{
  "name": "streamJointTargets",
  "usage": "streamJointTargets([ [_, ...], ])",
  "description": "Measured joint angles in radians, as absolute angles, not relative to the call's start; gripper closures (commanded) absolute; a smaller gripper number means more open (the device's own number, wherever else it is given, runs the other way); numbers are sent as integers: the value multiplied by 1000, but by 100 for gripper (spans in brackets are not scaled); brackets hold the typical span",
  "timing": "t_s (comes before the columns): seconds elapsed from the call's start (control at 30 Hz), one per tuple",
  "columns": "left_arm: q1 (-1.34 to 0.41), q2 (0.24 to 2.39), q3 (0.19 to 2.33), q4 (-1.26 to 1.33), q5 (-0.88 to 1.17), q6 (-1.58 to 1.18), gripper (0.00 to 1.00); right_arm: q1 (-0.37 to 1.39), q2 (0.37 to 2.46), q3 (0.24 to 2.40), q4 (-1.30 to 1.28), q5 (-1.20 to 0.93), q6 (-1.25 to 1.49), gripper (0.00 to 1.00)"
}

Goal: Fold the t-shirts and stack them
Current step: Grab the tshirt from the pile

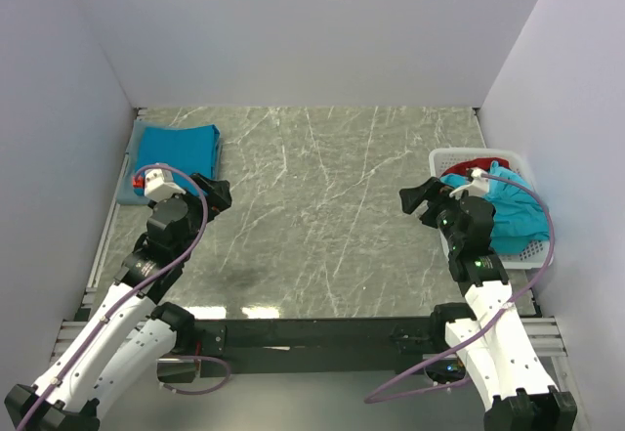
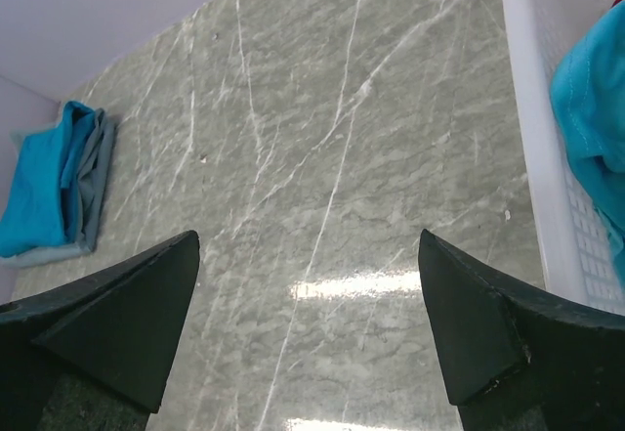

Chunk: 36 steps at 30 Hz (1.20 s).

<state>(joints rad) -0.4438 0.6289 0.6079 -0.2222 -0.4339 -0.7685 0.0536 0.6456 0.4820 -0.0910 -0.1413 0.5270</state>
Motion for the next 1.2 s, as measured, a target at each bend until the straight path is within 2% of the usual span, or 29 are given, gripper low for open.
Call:
streamJointTargets([
  [0.33,-444,637,608,-231,-458,-809,1,54,668,533,-147,-29,554,1],
  [0.8,-444,684,608,-247,-431,-820,1,44,921,734,-350,260,588,0],
  [1.0,-444,664,608,-222,-407,-805,1,-35,1026,809,-384,347,591,0],
  [1.2,-444,672,608,-225,-409,-802,0,-147,1196,873,-380,326,592,0],
])
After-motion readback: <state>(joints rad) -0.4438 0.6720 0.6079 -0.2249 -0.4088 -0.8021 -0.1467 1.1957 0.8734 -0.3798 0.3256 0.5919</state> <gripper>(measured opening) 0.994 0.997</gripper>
